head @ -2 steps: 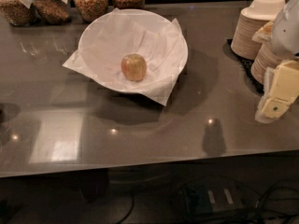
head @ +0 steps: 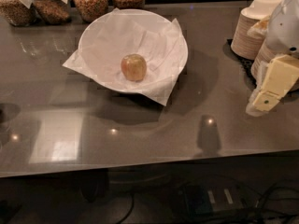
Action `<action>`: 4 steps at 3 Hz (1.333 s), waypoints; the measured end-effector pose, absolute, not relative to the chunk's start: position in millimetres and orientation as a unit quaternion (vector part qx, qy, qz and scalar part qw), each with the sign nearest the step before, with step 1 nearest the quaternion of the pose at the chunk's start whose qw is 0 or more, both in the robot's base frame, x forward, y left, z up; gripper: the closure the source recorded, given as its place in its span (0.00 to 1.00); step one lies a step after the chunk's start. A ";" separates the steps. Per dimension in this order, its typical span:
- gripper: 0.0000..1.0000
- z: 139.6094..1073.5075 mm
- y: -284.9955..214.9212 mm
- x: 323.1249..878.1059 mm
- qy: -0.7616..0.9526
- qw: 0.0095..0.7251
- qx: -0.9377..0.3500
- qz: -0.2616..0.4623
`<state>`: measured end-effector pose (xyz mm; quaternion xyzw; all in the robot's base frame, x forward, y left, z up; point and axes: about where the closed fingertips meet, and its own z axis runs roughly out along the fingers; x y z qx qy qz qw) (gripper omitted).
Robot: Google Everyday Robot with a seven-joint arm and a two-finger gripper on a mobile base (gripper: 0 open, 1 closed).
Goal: Pick apple from white bowl
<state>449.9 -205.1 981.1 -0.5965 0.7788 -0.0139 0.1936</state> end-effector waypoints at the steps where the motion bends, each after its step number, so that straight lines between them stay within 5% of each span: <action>1: 0.00 986.2 -184.0 467.1 0.773 0.234 -0.589 0.016; 4: 0.00 989.9 -102.0 522.9 0.730 0.309 -0.605 0.078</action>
Offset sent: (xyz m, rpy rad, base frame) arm 0.0596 0.0730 0.0174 0.2734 -0.1018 0.0447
